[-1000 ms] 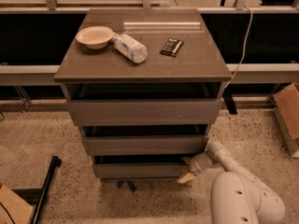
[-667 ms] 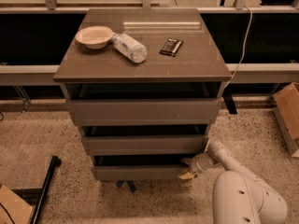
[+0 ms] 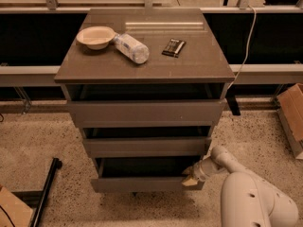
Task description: Open bottom drawer
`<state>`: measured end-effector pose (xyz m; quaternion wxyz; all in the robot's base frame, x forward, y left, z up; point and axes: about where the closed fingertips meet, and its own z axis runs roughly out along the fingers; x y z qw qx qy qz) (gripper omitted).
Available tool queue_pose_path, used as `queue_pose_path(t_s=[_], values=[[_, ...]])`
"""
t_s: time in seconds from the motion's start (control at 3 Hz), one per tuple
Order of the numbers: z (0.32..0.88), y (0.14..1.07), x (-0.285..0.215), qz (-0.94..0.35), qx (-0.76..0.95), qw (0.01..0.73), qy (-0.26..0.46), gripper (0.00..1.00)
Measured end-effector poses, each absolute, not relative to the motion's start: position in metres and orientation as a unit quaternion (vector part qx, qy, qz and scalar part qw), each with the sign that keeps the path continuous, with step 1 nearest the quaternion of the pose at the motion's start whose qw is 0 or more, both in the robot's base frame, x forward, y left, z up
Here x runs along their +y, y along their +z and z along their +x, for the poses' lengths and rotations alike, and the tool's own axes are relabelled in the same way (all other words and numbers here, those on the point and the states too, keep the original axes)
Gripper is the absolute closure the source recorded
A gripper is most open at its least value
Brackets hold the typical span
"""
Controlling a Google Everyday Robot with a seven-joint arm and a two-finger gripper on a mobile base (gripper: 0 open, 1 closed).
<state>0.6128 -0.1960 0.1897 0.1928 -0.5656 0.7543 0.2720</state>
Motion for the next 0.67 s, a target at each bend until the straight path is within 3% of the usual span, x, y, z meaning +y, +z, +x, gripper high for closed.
queue_pose_path(t_s=[0.33, 0.67], values=[[0.6030, 0.2082, -0.2092, -0.548, 0.771, 0.194, 0.258, 1.00], [0.6021, 0.2068, -0.2067, -0.549, 0.770, 0.193, 0.260, 0.81]])
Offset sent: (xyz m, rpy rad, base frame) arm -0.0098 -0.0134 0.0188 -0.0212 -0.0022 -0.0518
